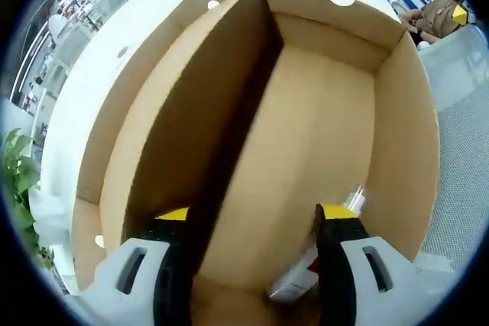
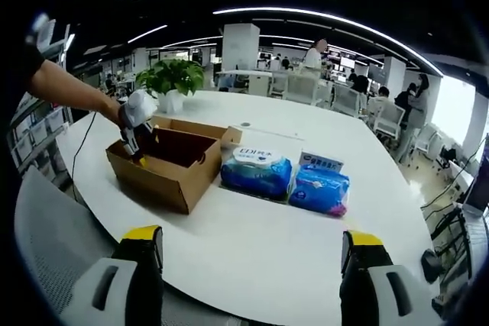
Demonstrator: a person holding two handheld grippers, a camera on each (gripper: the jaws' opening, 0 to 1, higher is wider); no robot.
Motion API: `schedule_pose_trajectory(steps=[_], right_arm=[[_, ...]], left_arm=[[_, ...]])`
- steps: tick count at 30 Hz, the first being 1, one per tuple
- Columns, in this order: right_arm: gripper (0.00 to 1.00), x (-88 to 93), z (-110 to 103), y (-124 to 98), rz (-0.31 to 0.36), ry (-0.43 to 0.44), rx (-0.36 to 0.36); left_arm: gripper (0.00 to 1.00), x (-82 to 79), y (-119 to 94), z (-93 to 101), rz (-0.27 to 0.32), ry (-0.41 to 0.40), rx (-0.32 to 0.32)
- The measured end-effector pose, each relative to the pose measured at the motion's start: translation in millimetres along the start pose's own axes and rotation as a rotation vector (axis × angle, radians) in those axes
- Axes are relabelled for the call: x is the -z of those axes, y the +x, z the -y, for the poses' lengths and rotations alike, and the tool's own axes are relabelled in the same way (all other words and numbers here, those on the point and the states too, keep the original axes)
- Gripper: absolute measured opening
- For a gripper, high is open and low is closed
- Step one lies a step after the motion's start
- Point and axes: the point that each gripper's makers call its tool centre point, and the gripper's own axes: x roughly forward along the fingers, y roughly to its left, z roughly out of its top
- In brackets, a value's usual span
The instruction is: Operate the shoe box by opening the lid, removing the specified soft item, and placing it in the target area until the item is outside and the box remains undamaged.
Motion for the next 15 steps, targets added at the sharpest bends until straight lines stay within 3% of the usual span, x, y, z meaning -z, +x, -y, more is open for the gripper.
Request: schedule_pose_trajectory(steps=[15], right_arm=[[0.96, -1.2, 5.9, -2.5, 0.007, 0.005, 0.017]], left_arm=[[0.60, 2.7, 6.3, -0.4, -0.013, -0.004, 0.009]])
